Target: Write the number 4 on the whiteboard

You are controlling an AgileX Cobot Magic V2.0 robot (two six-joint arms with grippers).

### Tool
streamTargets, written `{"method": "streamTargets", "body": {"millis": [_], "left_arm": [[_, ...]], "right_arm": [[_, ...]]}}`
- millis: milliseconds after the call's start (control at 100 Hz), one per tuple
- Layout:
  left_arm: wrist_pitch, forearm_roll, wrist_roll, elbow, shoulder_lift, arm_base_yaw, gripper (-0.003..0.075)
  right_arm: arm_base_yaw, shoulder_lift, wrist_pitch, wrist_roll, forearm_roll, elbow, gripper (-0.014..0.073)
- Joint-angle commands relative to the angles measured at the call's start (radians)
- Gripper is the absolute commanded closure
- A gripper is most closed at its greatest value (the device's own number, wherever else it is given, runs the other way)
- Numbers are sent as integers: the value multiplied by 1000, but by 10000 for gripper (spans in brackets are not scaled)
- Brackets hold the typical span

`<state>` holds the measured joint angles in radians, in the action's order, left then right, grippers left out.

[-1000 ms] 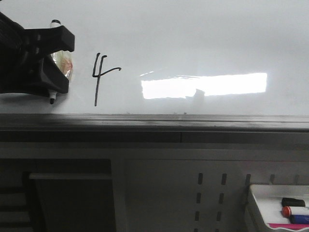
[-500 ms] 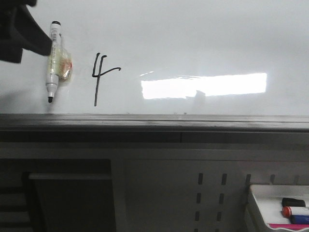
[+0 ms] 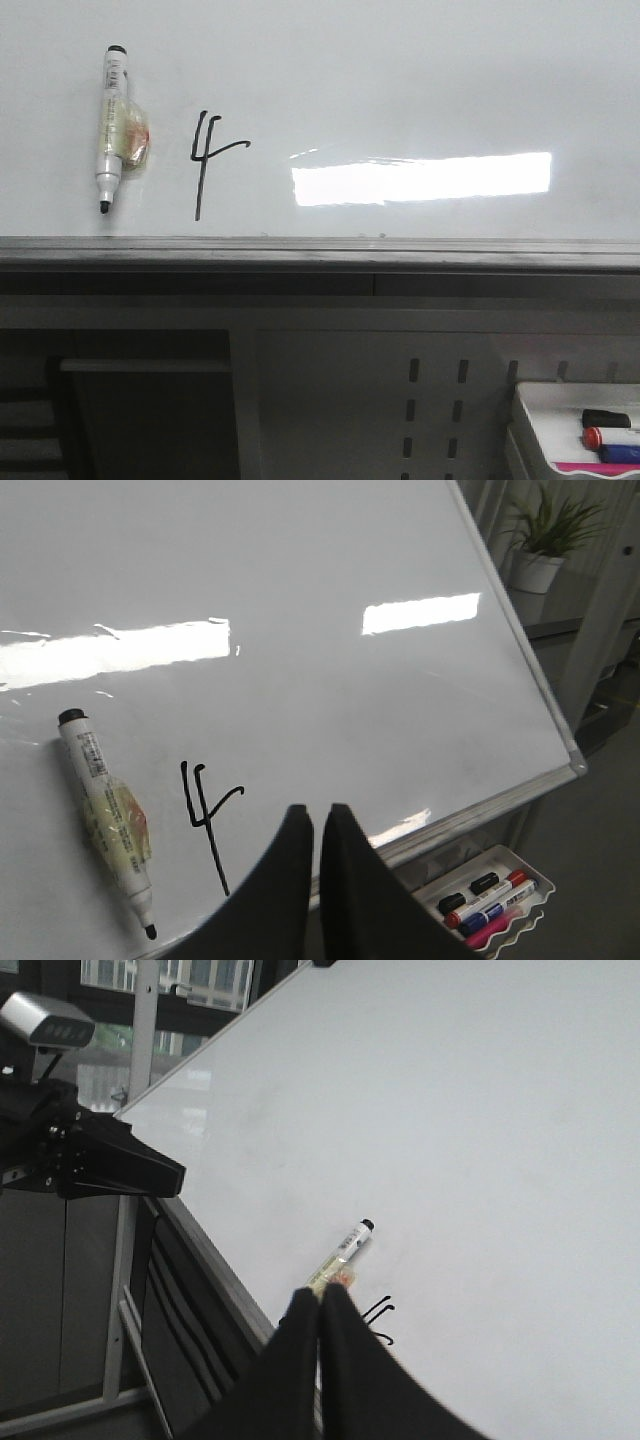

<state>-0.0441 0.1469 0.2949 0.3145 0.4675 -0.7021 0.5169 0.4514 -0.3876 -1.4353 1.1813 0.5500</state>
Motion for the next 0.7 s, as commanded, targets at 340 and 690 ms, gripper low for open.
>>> {"method": "streamTargets", "body": {"millis": [340,690], "left_arm": [[-85,25,5,-83,-274,-16,741],[-85,25,5,-83,-274,-16,741]], "right_arm": [[-5,-390,-6,-4,46,-162,646],[-5,-398,-114,-4,46,-162,646]]}}
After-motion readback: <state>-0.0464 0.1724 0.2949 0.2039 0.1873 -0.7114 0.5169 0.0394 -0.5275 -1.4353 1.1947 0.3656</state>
